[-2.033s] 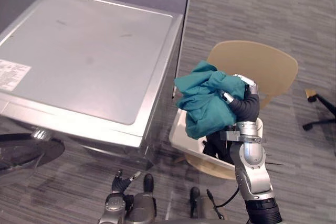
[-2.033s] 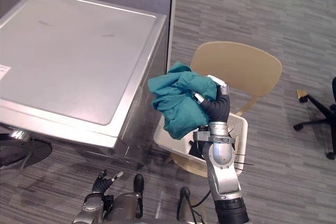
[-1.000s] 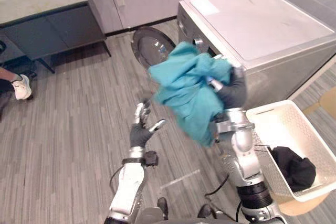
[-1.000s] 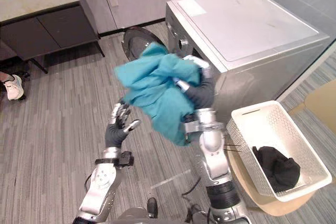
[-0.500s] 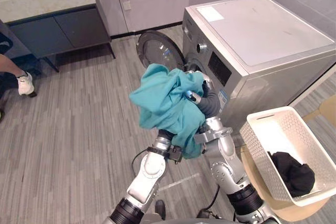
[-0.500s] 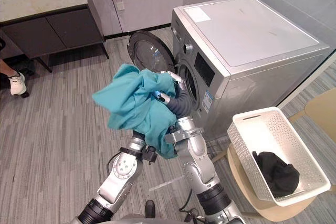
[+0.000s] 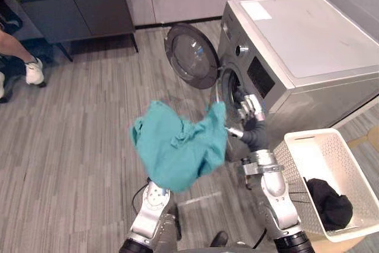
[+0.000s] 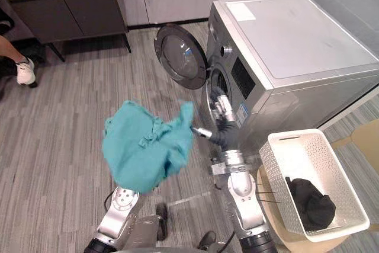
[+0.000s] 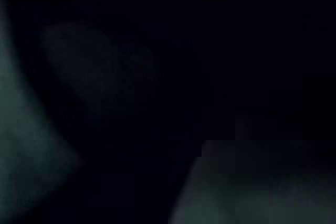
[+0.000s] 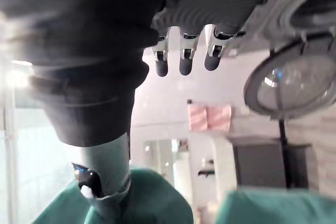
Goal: Pick up the laundry basket with both hands and put the clothes into the washing machine.
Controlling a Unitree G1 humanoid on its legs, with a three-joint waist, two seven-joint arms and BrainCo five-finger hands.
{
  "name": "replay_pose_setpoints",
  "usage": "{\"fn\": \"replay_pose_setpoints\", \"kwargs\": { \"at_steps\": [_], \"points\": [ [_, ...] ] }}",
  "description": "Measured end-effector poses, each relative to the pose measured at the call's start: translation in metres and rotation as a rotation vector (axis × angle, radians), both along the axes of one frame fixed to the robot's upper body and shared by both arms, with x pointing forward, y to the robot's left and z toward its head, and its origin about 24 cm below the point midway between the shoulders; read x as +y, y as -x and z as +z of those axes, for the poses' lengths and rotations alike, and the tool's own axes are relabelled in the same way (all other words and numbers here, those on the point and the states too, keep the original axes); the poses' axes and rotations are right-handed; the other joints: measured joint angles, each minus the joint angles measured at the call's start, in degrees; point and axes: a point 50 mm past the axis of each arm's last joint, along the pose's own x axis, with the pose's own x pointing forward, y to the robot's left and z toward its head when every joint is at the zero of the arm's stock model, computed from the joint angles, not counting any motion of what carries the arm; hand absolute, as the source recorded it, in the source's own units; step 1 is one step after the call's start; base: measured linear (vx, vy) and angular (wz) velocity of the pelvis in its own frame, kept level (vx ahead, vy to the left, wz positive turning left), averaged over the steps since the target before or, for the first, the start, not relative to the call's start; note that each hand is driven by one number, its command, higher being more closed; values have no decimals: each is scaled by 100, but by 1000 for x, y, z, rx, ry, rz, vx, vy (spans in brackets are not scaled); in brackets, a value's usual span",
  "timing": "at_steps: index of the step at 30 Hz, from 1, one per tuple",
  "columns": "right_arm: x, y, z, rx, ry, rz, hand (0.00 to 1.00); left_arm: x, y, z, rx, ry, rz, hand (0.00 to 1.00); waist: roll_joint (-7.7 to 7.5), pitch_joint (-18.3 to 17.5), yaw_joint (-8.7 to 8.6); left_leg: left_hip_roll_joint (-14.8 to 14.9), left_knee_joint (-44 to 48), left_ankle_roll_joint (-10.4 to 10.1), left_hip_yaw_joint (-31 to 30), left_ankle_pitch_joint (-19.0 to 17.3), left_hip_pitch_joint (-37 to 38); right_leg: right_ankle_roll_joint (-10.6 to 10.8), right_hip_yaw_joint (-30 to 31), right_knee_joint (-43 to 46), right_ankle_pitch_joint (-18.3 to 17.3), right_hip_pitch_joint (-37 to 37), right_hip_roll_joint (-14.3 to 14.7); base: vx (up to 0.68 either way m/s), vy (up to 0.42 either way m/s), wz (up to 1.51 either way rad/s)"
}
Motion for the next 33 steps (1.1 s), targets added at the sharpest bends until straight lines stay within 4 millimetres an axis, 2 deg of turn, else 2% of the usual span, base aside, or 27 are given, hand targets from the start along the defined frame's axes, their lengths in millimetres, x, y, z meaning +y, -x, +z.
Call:
{"fn": "replay_pose_setpoints", "kwargs": {
  "at_steps": [2,3,4,5,6,7,8,10,13,14,15,16,17,18,19,20,22,23,24,25,26,28,29,30,31,32,33],
  "points": [
    [-8,5,-9,37,33,-44,0,1,5,-4,22,11,14,100,148,-48,4,122,31,5,-47,-3,-45,260,15,25,-76,160,3,303,330,-10],
    [-13,11,-17,72,39,-70,0,1,9,-8,42,17,18,100,245,-125,1,82,290,45,-53,-24,-4,510,26,278,-272,257,-125,315,286,-1],
    [-15,14,-22,100,34,-83,0,2,11,-9,48,17,20,100,171,-139,15,-46,635,47,-31,-83,27,662,116,720,-518,257,-408,427,310,1],
    [-15,17,-27,125,32,-92,0,4,12,-11,58,10,25,100,-1,-166,5,-292,803,84,9,-405,130,599,333,1541,-695,78,-857,448,270,15],
    [-13,18,-29,137,43,-92,0,7,13,-13,71,3,33,100,-55,-173,-69,-578,841,183,46,-615,282,94,734,2912,-718,-423,-1437,559,316,28],
    [-12,17,-30,141,48,-92,0,10,12,-13,69,-3,42,100,-67,-156,-144,-727,794,214,36,-692,424,-196,960,3617,-642,-726,-1670,577,307,44],
    [-9,16,-35,165,38,-90,0,16,12,-14,70,-21,55,100,-80,-145,-201,-899,658,311,11,-814,766,-211,1517,4623,-669,-1126,-1715,509,237,36],
    [-6,16,-40,191,32,-73,0,21,13,-14,69,-47,55,100,-22,-124,-235,-932,345,414,-54,-883,1477,52,1940,4977,-843,-1391,-1195,547,158,33],
    [-6,13,-37,175,37,-58,0,20,12,-6,34,-49,47,100,-9,-119,-349,-974,-142,354,-136,-914,2126,69,1439,4134,-909,-1666,-784,564,83,25],
    [-5,11,-37,175,39,-54,0,20,12,-5,28,-49,42,100,6,-108,-410,-974,-217,208,-154,-1003,2346,18,1147,3409,-890,-1843,-542,401,9,8],
    [-4,10,-37,176,41,-52,0,20,12,-5,29,-48,40,100,-2,-110,-437,-972,-216,139,-151,-1049,2422,-103,1048,3081,-811,-1911,-400,603,-1,1],
    [-4,9,-39,185,41,-50,0,19,12,-5,29,-53,29,100,-81,-156,-456,-988,-147,-79,-67,-1215,2580,-453,942,2073,-289,-1895,-31,402,-6,-6],
    [-3,10,-40,188,40,-48,0,19,12,-5,27,-54,24,100,-132,-176,-457,-1056,-53,-134,-49,-1310,2639,-714,935,1611,277,-1862,115,747,54,-19],
    [-8,9,-42,200,76,-48,0,10,10,-10,53,-23,9,100,229,-161,-530,-758,779,-71,4,-1555,2513,-910,963,1235,374,-1443,418,547,61,-25],
    [-9,9,-42,202,80,-47,0,9,10,-10,54,-21,5,100,232,-155,-528,-712,1197,-164,46,-1482,2353,-908,1019,1052,377,-1298,475,642,64,-31],
    [-9,9,-42,202,80,-46,0,9,9,-11,57,-25,-1,100,216,-144,-516,-659,1624,-248,69,-1399,2184,-903,1095,896,377,-1151,502,299,14,-28],
    [-13,10,-41,200,66,-66,0,2,4,-17,74,-43,-49,100,161,-50,-514,-372,3347,-306,101,-1384,1656,-779,1282,424,250,-419,531,423,53,-21],
    [-14,10,-41,198,61,-72,0,1,5,-17,77,-42,-59,100,140,-10,-507,-273,3672,-269,112,-1408,1539,-724,1380,327,209,-211,540,454,91,-42],
    [-14,10,-41,197,55,-74,0,-2,8,-20,89,-40,-76,100,111,7,-444,-111,3953,-113,111,-1503,1300,-672,1565,191,178,64,531,347,122,-76],
    [-13,10,-40,194,48,-75,0,-5,9,-21,92,-40,-91,100,79,-9,-329,-68,3778,-44,2,-1547,949,-504,1740,241,145,115,418,336,154,-84],
    [-13,9,-40,191,45,-76,0,-6,9,-21,91,-38,-94,100,70,-4,-309,-111,3532,-46,-124,-1548,772,-431,1831,290,106,110,341,319,233,-84],
    [-16,9,-40,193,32,-91,0,-9,9,-20,91,-29,-99,100,111,55,-309,-354,1911,-231,-945,-1405,540,-91,2196,538,-87,66,80,351,385,-81],
    [-19,9,-40,195,38,-104,0,-12,10,-20,94,-15,-99,100,323,56,-311,-305,576,-547,-1666,-794,759,196,2446,769,-290,62,92,325,426,-84],
    [-24,8,-42,201,48,-118,0,-13,10,-20,96,-7,-99,100,403,117,-313,-238,514,-445,-1633,-188,848,356,2575,859,-410,87,139,318,434,-81],
    [-22,10,-52,250,24,-136,0,-9,10,-24,116,-32,-98,100,209,55,-368,-468,596,-397,-1538,-265,947,384,2827,900,-395,40,-119,296,374,-57],
    [-21,12,-53,256,12,-144,0,-7,10,-23,109,-45,-98,100,106,50,-400,-633,873,-257,-1402,-444,859,458,3046,951,-428,-22,-296,265,342,-48],
    [-21,11,-53,259,9,-144,0,-6,10,-24,112,-48,-98,100,84,66,-403,-669,987,-166,-1251,-540,847,483,3168,985,-443,-38,-358,203,318,-73]
  ]
}}
